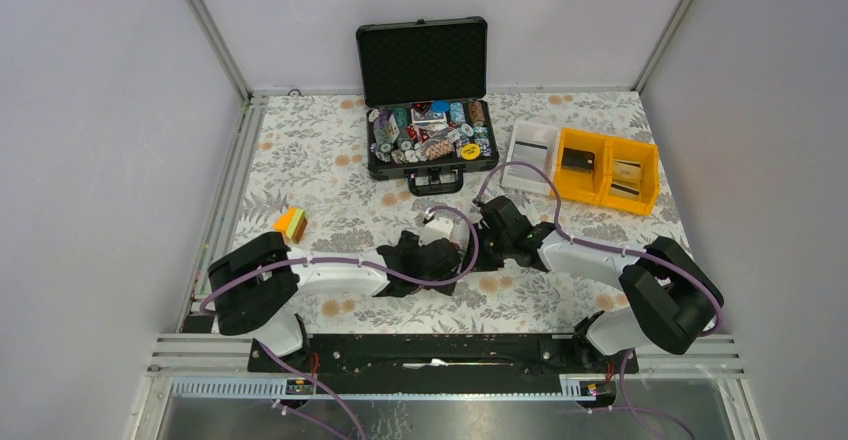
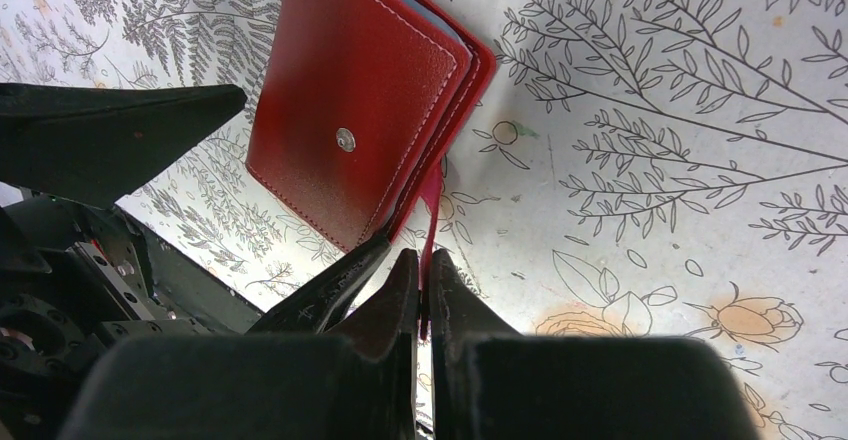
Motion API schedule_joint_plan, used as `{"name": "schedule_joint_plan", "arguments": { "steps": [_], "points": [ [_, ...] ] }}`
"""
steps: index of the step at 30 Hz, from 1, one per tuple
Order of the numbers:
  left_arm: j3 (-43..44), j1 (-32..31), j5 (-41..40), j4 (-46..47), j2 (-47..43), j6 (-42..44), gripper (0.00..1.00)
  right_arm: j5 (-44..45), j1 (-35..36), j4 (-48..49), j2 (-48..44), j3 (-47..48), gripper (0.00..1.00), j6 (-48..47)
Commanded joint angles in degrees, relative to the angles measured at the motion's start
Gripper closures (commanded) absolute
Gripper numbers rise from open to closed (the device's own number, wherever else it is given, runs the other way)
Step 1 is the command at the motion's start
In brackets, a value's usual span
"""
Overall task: Put the credit cards into the card holder
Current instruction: Place the card holder at the center of the board, then open the card holder at the center of the board.
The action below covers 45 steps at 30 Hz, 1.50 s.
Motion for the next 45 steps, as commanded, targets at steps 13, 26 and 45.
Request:
{"name": "schedule_joint_plan", "arguments": {
  "steps": [13,26,45],
  "points": [
    [2.49,-0.34,-6.13,-1.4,-4.55,1.74,0.12,1.46,-0.18,-0.67,0.67,-0.06,1.0,0.39],
    [3.92,-0.25,-12.34,-5.11,-5.9,2.38,0.33,1.23,-0.13,-1.1,0.74,0.37,1.0,0.29],
    [4.67,3.42,-13.21,-1.48,-5.72,5.21,0.46,2.15,-0.19,-2.45,-0.31,0.65,1.0,0.55]
  ]
}}
